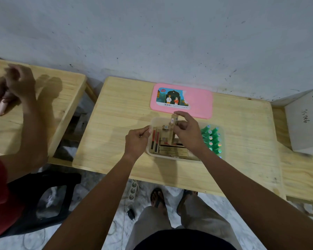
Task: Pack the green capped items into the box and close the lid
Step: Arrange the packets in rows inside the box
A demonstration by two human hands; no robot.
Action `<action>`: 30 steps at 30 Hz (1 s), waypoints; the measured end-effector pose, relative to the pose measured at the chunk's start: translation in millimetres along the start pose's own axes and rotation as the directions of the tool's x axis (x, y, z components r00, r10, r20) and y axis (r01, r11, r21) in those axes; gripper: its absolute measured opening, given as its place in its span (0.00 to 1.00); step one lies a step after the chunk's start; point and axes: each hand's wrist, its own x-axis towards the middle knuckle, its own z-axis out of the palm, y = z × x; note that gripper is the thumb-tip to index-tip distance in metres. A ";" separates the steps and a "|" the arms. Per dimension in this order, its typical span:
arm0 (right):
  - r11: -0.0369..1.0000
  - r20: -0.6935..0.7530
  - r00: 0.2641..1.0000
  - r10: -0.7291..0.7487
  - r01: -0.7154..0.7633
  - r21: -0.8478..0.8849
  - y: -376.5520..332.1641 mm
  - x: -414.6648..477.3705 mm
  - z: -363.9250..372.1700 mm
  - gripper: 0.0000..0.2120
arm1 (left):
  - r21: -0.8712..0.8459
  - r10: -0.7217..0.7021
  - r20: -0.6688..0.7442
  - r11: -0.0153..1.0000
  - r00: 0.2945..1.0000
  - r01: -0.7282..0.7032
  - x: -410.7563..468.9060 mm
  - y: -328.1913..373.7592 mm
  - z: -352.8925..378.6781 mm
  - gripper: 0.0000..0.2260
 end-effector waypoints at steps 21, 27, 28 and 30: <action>0.883 0.100 0.918 0.385 -0.398 0.248 -1.8 8.6 2.1 0.10 | 0.579 0.288 0.231 0.727 0.929 -0.369 -22.3 38.6 24.9 0.13; 0.647 0.172 0.983 0.056 0.095 -0.756 16.3 8.5 -15.0 0.14 | 0.067 -0.121 0.227 0.992 0.966 0.109 -7.8 49.7 11.9 0.10; 0.551 0.227 0.972 0.060 0.157 -0.820 19.0 6.7 -15.8 0.13 | -0.105 -0.193 0.339 0.965 0.921 0.241 -8.6 54.9 6.6 0.10; 0.423 0.285 0.955 0.083 0.225 -0.878 20.5 4.5 -15.6 0.12 | -0.248 -0.221 0.496 0.891 0.840 0.380 -9.4 61.9 -2.7 0.11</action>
